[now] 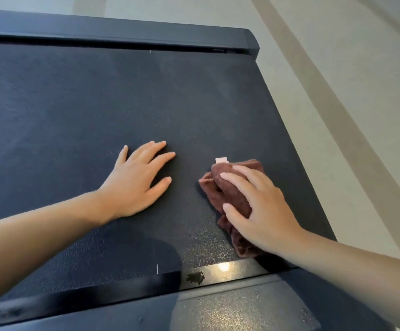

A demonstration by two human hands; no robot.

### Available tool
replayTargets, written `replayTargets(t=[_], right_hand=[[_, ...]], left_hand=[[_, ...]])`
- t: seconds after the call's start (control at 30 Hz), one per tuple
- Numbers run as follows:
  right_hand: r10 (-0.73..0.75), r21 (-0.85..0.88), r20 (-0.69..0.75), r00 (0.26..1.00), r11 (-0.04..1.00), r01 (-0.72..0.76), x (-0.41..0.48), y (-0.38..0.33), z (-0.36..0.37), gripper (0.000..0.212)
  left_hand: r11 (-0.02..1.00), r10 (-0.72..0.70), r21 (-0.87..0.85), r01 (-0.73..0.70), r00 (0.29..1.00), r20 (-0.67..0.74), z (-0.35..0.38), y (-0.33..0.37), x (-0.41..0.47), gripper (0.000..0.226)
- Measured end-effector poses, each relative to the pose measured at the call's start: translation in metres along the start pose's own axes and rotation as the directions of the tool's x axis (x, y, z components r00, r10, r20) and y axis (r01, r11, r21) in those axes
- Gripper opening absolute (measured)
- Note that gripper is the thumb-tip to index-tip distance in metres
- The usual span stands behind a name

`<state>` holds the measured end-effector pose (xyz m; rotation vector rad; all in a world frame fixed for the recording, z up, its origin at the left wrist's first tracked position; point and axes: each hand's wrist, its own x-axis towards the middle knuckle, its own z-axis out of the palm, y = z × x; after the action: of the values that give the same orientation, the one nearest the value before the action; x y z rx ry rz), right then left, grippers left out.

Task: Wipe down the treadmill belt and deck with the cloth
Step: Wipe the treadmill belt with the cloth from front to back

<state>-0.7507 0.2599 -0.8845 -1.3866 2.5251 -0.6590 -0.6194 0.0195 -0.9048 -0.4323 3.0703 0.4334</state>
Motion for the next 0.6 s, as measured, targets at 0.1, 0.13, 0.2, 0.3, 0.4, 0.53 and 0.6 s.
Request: replayTargets(t=[0.1,0.13,0.2,0.3,0.4,0.53,0.6], right_hand=[[-0.028,-0.053,0.086,0.996,0.998,0.033,-0.023,0.004,-0.002,0.067],[-0.025,-0.054,0.087,0.996,0.998,0.030,-0.023,0.005,-0.001,0.067],[-0.017,-0.039,0.050,0.999,0.999,0.019,-0.017,0.005,0.000,0.059],[-0.009,0.008,-0.023,1.000,1.000,0.009,-0.001,0.006,0.002,0.050],[0.065,0.069,-0.099,0.993,0.996,-0.058,0.012,0.007,0.003,0.048],[0.074,0.062,-0.090,0.993,0.996,-0.068,-0.001,-0.005,0.007,0.049],[0.047,0.048,-0.070,0.996,0.998,-0.044,-0.015,-0.020,0.014,0.049]], left_hand=[[0.999,0.046,0.017,-0.046,0.998,0.045,0.011,0.016,-0.019,0.070],[0.999,0.044,0.017,-0.045,0.998,0.045,0.012,0.018,-0.021,0.072],[0.999,0.031,0.027,-0.032,0.999,0.034,0.014,0.021,-0.023,0.073],[0.999,0.008,0.042,-0.010,0.999,0.036,0.015,0.024,-0.021,0.073],[0.999,-0.002,0.053,0.000,0.999,0.044,0.016,0.023,-0.021,0.072],[0.998,0.014,0.052,-0.016,0.999,0.047,0.013,0.020,-0.019,0.071],[0.998,0.032,0.049,-0.034,0.999,0.038,0.011,0.014,-0.019,0.070]])
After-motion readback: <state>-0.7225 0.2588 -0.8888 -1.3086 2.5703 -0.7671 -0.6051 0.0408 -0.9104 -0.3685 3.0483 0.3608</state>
